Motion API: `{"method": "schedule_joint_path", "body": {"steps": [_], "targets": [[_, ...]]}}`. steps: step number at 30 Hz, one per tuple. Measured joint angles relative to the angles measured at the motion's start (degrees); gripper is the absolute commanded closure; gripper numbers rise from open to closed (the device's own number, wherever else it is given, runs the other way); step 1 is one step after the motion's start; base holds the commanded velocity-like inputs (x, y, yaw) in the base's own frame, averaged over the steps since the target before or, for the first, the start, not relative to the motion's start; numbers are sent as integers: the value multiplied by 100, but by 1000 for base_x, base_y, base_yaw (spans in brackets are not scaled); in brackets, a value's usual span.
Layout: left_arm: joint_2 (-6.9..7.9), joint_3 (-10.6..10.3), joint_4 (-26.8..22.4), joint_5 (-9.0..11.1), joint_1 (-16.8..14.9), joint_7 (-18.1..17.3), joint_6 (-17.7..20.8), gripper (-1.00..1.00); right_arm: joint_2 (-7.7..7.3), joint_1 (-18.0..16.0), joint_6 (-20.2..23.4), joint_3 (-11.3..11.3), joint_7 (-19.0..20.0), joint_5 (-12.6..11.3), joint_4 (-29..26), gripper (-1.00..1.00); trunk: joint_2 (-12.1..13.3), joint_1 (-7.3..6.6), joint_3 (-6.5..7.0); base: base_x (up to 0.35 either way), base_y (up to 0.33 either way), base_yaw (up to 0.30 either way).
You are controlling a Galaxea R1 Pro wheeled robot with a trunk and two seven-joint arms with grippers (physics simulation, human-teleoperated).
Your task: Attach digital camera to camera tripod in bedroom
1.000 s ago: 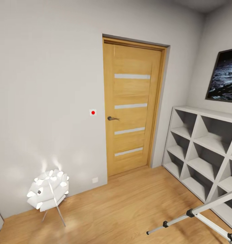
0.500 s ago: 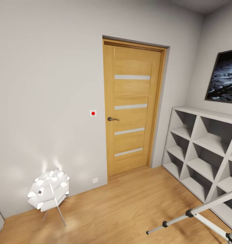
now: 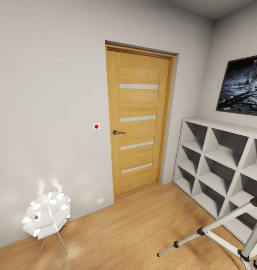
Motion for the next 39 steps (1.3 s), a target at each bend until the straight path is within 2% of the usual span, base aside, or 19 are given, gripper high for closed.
{"method": "schedule_joint_path", "body": {"steps": [2, 17, 39], "targets": [[-2, 1, 0, 0, 0, 0, -4, 100, 1, 0, 0, 0, -2, 0, 0, -100, 80, -44, 36, 0, 0, -281], [-17, 0, 0, 1, 0, 0, -43, 100, 2, 0, 6, 10, -6, 14, 0, -100, 83, -45, 37, 0, 0, -292], [-30, 4, -2, 0, 0, -1, -48, 100, 5, 0, 239, 17, 10, 25, 0, -100, 82, -45, 37, 0, 0, -295]]}}
